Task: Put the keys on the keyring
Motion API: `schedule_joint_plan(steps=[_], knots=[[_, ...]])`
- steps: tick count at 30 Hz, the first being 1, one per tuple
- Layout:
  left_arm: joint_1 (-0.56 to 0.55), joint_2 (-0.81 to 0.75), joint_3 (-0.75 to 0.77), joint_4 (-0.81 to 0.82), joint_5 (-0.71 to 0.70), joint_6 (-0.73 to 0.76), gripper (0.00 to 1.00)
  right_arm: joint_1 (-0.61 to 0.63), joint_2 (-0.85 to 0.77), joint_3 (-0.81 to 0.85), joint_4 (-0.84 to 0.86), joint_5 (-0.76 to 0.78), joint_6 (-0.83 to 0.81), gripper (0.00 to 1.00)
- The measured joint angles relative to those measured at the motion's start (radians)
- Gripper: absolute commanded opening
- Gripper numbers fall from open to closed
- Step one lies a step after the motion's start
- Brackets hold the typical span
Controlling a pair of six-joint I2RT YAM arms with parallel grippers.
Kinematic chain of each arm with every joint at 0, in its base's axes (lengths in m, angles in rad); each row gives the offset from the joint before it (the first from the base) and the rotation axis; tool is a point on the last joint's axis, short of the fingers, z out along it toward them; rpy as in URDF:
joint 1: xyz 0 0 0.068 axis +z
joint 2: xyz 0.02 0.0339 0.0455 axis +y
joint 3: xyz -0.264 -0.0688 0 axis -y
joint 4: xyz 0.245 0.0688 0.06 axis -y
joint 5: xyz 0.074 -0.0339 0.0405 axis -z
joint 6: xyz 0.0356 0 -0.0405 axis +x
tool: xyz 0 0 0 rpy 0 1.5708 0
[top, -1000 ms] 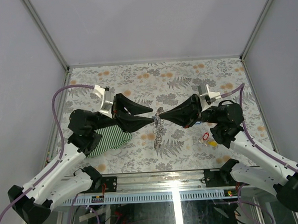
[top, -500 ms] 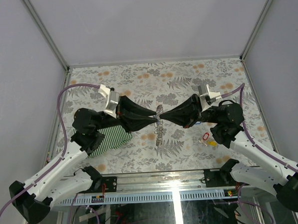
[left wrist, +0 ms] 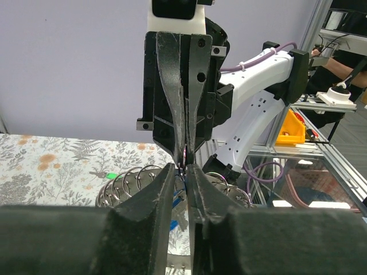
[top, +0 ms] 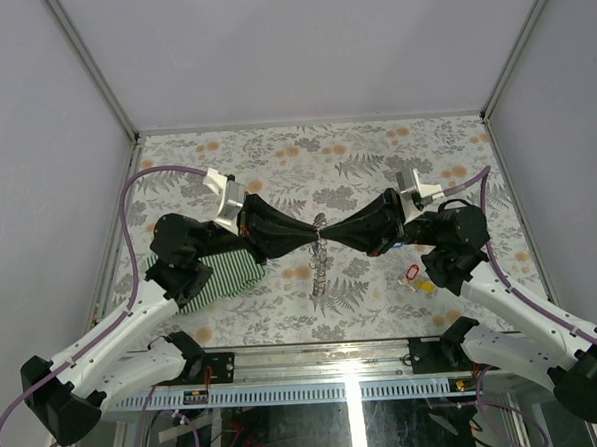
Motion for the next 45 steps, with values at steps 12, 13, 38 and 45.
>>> schedule_joint_plan(steps=[12,13,38,45], knots=[[-0.001,0.001,0.010,-0.042,0.001,0.031,0.00,-0.001,0.000,0.000,-0.009,0.000,-0.008,0.07],[-0.001,0.001,0.023,-0.071,0.002,0.047,0.00,-0.001,0.000,0.000,-0.014,0.000,-0.014,0.10],[-0.002,0.166,0.459,-1.218,-0.118,0.640,0.00,-0.002,-0.049,0.274,-1.099,0.267,-0.389,0.64],[-0.002,0.185,0.461,-1.258,-0.126,0.647,0.00,-0.002,-0.002,0.333,-1.270,0.375,-0.421,0.75]])
